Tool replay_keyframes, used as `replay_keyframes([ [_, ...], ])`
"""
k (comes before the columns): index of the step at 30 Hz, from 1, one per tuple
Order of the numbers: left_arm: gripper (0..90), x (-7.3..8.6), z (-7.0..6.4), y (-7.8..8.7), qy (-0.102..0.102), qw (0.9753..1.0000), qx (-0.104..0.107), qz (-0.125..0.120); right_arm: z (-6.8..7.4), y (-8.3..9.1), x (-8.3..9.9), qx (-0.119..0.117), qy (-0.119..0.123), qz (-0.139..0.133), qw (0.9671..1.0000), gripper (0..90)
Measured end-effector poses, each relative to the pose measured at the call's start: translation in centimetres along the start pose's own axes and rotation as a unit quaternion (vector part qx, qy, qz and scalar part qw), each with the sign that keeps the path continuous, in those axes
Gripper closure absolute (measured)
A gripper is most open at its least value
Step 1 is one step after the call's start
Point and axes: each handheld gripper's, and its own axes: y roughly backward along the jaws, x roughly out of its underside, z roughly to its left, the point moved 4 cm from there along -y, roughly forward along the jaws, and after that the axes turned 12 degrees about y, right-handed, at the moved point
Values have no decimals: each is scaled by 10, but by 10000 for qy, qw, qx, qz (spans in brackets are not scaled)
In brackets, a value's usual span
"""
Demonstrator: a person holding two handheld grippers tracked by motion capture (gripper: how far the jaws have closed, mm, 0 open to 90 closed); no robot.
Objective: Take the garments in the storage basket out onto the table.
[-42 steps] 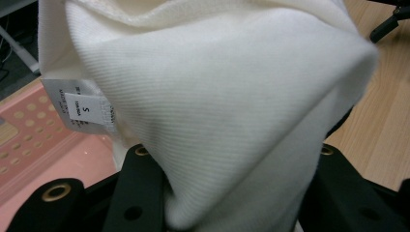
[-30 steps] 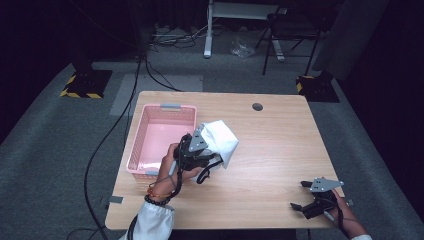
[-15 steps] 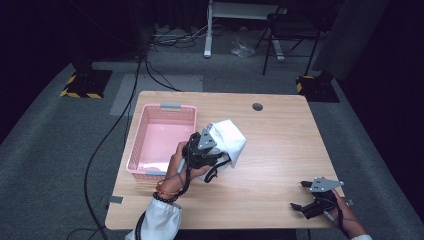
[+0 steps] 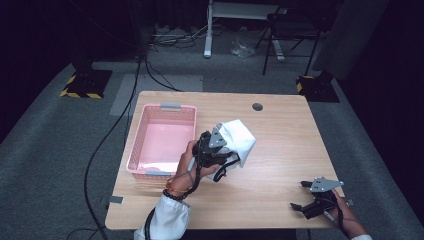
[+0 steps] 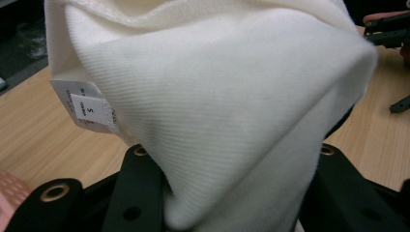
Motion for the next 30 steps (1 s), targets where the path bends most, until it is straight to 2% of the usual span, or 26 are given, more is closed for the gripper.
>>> replay_keyframes([
  [20, 579, -10, -11, -31, -79, 9996, 28, 262, 0, 0, 0, 0, 3, 0, 10000, 5],
  [30, 575, -8, -17, -48, -71, 9991, 100, 406, 0, 0, 0, -3, 3, 0, 10000, 5],
])
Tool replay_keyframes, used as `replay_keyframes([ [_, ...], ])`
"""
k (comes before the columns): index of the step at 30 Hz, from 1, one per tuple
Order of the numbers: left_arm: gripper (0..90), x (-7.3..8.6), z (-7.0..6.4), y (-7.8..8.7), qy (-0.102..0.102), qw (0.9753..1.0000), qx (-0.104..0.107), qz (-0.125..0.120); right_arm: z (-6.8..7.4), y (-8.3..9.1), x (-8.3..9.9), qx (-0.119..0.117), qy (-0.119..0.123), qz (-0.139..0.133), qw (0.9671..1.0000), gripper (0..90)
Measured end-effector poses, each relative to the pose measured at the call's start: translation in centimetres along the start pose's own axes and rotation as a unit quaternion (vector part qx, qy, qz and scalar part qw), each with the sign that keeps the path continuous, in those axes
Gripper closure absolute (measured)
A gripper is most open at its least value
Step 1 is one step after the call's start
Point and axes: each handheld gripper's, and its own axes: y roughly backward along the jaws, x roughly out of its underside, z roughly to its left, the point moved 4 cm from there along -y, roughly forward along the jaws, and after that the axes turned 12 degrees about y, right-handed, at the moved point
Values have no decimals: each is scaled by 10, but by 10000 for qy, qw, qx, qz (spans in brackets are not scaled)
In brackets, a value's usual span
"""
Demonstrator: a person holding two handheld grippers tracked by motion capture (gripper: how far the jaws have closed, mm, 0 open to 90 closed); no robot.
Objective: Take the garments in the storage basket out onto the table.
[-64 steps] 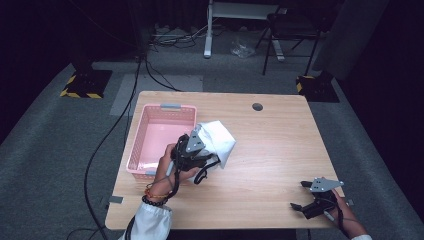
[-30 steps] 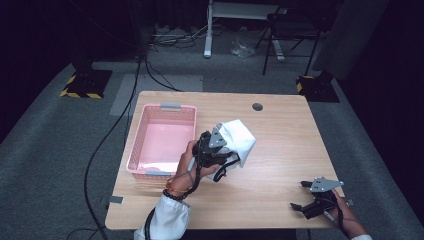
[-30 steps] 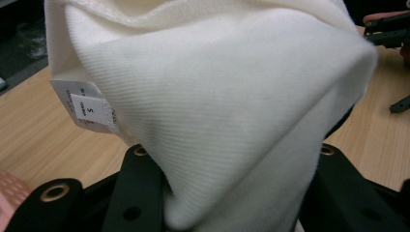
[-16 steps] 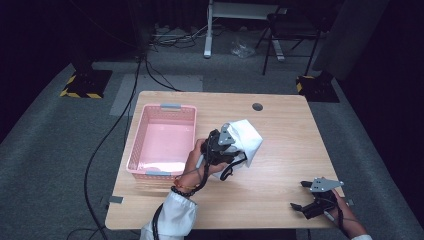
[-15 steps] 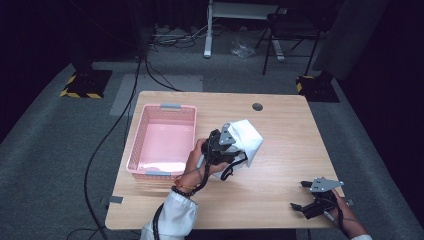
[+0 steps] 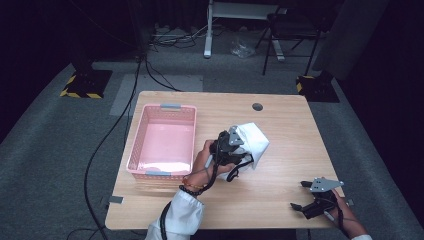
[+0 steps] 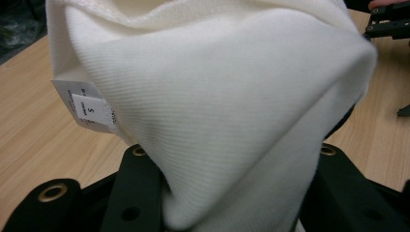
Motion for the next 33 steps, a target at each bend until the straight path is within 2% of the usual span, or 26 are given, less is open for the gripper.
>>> replay_keyframes([
  [15, 569, 13, -3, -27, 67, 9994, 38, 323, 0, 0, 0, 1, 0, 0, 10000, 5],
  [22, 563, 23, -1, -39, 124, 9987, 43, 502, 0, 0, 0, 1, 1, 0, 10000, 5],
  [33, 555, 32, -4, -54, 95, 9971, 91, 747, 0, 0, 0, 1, 2, 0, 10000, 5],
])
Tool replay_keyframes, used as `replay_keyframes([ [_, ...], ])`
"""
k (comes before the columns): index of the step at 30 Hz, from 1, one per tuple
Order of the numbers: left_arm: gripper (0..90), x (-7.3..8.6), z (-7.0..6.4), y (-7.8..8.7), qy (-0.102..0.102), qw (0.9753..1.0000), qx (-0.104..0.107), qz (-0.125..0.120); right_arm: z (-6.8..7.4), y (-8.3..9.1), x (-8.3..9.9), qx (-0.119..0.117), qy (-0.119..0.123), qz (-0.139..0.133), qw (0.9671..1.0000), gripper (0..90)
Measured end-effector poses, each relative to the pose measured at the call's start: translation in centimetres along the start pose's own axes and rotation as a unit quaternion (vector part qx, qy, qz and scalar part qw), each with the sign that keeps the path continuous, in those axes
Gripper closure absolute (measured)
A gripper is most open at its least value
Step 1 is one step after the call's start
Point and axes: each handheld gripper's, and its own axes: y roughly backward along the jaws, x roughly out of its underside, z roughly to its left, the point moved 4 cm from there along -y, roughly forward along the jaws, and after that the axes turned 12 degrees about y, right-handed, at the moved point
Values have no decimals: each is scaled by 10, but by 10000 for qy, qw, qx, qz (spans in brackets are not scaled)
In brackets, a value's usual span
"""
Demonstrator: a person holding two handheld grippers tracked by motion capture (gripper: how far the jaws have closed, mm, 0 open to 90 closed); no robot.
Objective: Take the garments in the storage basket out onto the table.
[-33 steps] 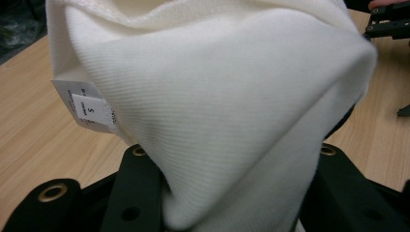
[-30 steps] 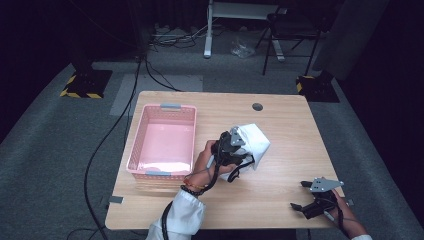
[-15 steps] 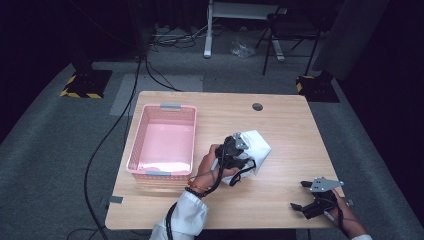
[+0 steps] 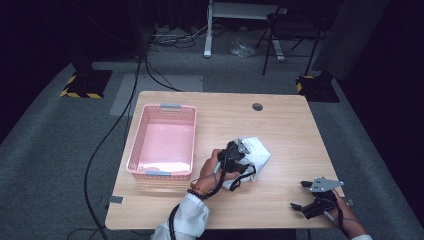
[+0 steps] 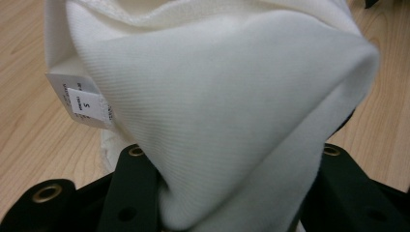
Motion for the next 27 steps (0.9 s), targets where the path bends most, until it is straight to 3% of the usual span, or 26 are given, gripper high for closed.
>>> replay_keyframes([
  [13, 522, 8, 0, -15, -28, 9997, -62, 251, 0, 0, 0, 0, 0, -1, 10000, 5],
  [27, 405, 16, 4, -28, 36, 9988, -260, 423, 0, 0, 0, -2, -2, 0, 10000, 5],
])
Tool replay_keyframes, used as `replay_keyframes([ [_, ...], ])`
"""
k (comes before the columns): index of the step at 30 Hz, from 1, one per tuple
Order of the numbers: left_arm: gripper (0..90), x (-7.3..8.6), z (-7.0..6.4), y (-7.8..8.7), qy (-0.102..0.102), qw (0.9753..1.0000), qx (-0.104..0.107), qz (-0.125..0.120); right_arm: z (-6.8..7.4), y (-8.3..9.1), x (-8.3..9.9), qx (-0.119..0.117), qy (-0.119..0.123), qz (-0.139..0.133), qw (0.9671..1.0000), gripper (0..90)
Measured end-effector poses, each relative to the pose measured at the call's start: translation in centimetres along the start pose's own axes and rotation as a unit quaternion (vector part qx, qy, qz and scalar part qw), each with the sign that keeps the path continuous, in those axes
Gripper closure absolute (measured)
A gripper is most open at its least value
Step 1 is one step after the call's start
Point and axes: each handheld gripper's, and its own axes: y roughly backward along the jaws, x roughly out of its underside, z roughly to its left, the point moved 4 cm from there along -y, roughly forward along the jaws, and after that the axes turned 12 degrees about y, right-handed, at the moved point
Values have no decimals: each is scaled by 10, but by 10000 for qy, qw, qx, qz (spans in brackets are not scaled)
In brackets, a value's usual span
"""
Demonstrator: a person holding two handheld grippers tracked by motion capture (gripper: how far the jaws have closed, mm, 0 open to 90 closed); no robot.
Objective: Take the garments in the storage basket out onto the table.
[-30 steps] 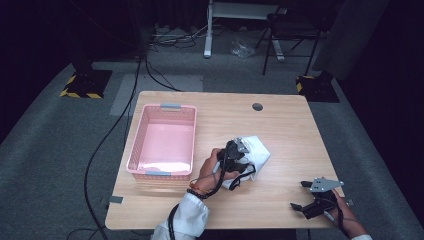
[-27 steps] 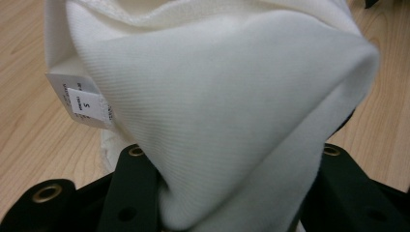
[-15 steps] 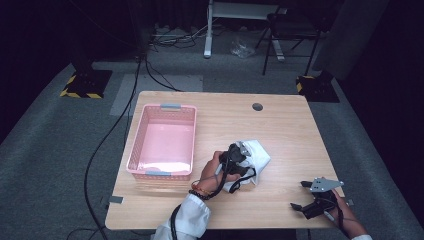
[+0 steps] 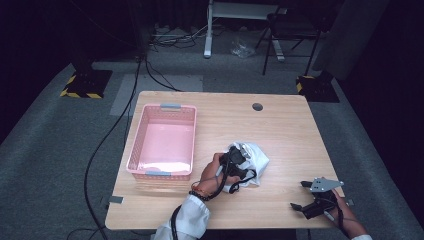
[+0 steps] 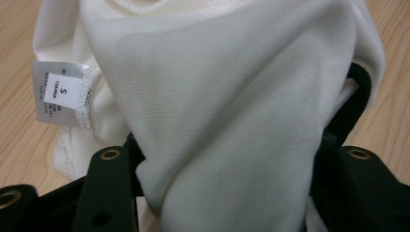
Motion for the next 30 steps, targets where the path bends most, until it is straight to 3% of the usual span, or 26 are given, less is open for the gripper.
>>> replay_keyframes([
  [8, 239, 2, 1, -4, 19, 9998, -187, 100, 0, 0, 0, 1, 1, 1, 10000, 5],
  [13, 138, 5, -1, -8, -64, 9994, -218, 254, 0, 0, 0, 2, 1, 0, 10000, 5],
  [17, 76, 6, 1, -10, -8, 9995, -226, 209, 0, 0, 0, 2, 1, -1, 10000, 5],
  [30, 36, 8, 2, -14, -102, 9992, -233, 314, 0, 0, 0, 2, 2, -1, 10000, 5],
])
